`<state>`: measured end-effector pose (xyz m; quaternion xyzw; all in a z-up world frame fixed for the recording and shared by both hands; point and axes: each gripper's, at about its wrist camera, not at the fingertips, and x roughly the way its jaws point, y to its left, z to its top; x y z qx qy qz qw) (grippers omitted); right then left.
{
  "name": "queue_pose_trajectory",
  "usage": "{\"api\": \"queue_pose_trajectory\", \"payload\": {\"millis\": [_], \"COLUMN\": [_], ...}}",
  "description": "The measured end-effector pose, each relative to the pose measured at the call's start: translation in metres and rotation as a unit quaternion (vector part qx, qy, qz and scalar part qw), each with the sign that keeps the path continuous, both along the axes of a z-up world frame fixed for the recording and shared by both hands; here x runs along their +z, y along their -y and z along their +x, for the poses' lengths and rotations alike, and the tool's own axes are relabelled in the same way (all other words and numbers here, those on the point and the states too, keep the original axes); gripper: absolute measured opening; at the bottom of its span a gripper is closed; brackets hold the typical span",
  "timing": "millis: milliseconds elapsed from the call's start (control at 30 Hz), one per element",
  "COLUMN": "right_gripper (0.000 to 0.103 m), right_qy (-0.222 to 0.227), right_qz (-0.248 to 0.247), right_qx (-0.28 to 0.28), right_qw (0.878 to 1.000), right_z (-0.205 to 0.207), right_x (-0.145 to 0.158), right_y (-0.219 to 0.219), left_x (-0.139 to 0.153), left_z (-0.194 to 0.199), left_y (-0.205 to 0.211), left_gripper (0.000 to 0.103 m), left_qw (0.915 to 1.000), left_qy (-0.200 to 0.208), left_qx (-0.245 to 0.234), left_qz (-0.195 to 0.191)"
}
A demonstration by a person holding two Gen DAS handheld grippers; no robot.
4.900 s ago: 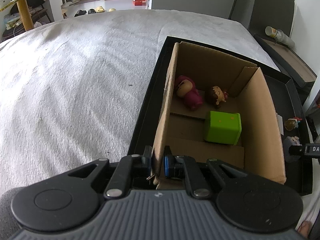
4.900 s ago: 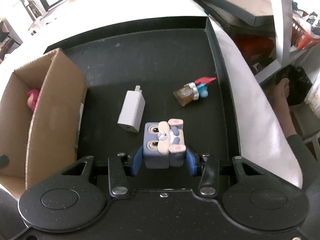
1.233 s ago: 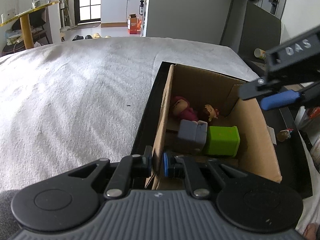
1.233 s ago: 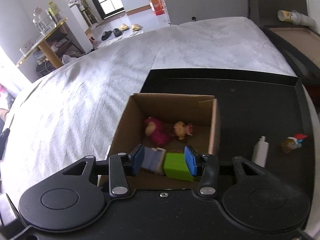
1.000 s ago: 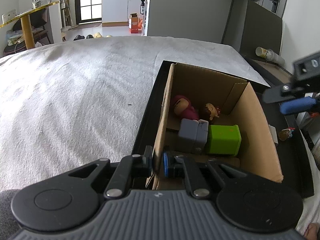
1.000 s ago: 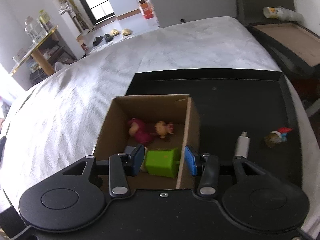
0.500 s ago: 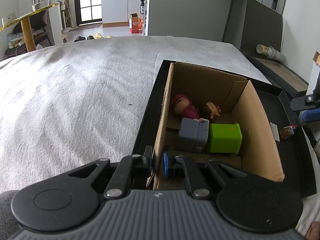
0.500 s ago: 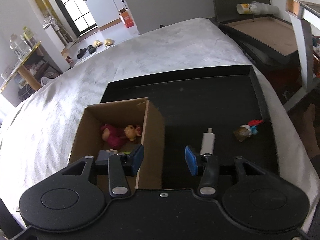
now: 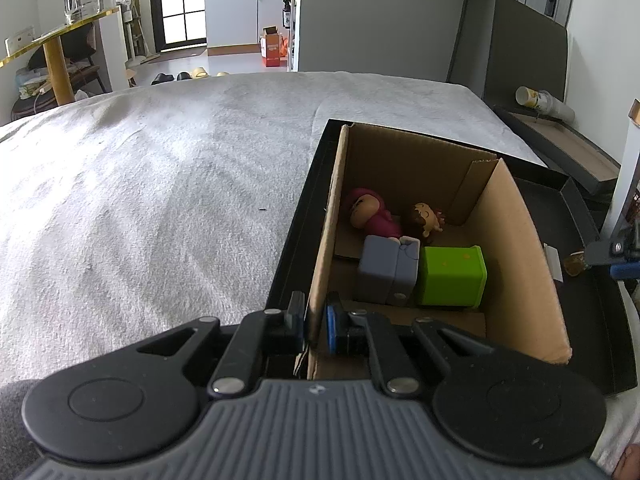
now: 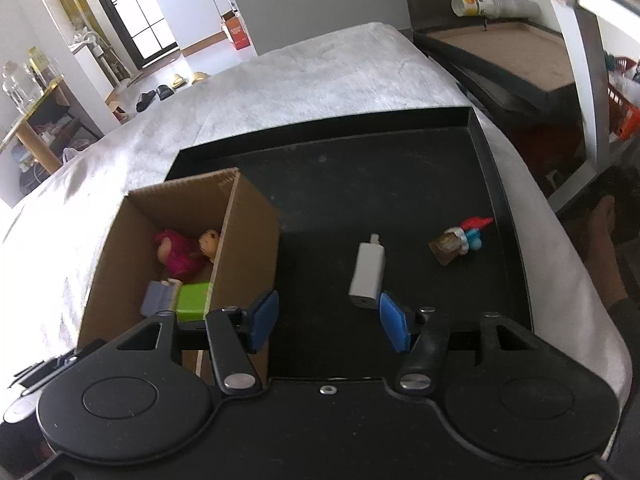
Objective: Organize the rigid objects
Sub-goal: 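Move the right gripper back to the white USB charger, then grasp the white USB charger with the right gripper and lift it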
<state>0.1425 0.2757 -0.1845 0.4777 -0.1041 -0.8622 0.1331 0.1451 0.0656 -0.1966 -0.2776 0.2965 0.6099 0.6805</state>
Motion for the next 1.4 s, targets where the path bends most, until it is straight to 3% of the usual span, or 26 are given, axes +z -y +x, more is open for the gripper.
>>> {"api": "queue_pose_trajectory", "payload": {"millis": [667,767,833,867,1400], "right_gripper": [0.056,0.051,0.028,0.023,0.021], "right_qy": [0.019,0.019,0.020,0.025,0.004], "right_qz": [0.025,0.031,0.037,0.046,0.042], "right_qx": [-0.022,-0.026,-0.024,-0.025,-0.027], "right_qw": [0.999,0.999,0.999,0.998,0.999], "right_z": [-0.032,-0.040,-0.044,-0.045,-0.014], "right_x": [-0.045,-0.050,-0.055,-0.059,-0.026], "right_y": [0.007,0.012,0.015,0.016,0.000], "left_x": [-0.002,-0.002,-0.002,-0.002,0.000], "left_z": [-0.005,-0.005,-0.006,-0.006,-0.005], "left_y": [-0.002,-0.003,-0.003,-0.003,0.000], "left_gripper": [0.010,0.010,0.010,0.010,0.010], "left_qw": [0.9997,0.9996,0.9996,0.9996,0.9995], "left_qy": [0.013,0.015,0.016,0.016,0.016], "left_qx": [0.022,0.022,0.024,0.024,0.028], "left_qz": [-0.004,-0.004,-0.005,-0.005,0.000]}}
